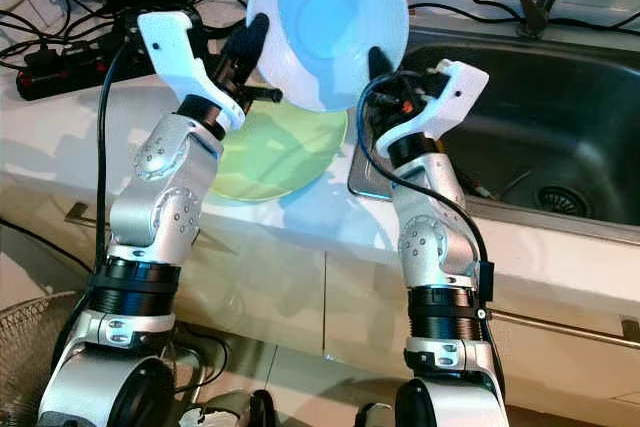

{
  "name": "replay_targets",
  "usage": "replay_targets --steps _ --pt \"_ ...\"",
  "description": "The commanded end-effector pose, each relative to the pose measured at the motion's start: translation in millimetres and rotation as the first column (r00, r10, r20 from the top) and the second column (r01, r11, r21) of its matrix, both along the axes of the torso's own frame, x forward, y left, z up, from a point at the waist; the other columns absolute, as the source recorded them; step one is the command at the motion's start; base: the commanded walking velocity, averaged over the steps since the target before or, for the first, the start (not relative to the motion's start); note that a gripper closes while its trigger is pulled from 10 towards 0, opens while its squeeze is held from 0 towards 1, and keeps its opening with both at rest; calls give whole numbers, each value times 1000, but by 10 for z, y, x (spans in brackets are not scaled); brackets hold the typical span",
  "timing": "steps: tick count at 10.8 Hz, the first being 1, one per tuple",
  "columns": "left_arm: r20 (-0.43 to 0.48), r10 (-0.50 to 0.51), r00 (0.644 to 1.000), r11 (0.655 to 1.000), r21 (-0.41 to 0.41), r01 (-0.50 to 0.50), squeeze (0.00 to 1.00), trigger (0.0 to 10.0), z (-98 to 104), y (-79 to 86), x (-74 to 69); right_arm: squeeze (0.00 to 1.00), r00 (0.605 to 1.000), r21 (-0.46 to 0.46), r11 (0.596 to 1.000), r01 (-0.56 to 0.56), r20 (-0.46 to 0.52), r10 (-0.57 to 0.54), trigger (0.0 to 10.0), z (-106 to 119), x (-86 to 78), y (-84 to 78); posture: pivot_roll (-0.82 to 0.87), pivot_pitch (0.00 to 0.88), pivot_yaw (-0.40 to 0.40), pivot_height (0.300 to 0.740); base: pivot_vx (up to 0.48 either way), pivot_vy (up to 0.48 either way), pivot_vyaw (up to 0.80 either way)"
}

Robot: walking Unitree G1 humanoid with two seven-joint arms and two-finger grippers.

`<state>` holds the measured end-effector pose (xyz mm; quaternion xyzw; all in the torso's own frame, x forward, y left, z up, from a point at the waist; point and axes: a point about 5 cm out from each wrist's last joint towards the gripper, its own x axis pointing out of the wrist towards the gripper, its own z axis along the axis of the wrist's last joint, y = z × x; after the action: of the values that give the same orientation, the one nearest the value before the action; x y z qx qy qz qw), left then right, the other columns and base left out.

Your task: Kitchen organization

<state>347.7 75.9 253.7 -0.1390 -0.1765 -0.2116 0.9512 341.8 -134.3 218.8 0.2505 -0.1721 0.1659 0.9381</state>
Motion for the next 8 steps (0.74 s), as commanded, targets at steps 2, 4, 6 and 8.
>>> replay_targets --steps 2,4,6,8 --pt "53 1 999 1000 4 -1 0 10000 92 -10 -24 0 999 -24 999 -41 -14 41 0 -13 5 79 26 89 67 740 0 0 0" --pt "59 -2 998 1000 14 2 1000 10000 88 -14 -27 0 999 -21 999 -40 -19 40 0 -19 10 86 29 89 68 740 0 0 0" --pt "60 -9 998 1000 16 8 1000 10000 87 -19 -34 0 1000 -2 1000 -7 -25 7 0 -15 24 55 29 89 69 740 0 0 0" --pt "58 -16 998 1000 17 15 1000 10000 77 -29 -39 0 995 58 995 84 -49 -81 0 -6 66 -88 27 88 71 740 0 0 0"
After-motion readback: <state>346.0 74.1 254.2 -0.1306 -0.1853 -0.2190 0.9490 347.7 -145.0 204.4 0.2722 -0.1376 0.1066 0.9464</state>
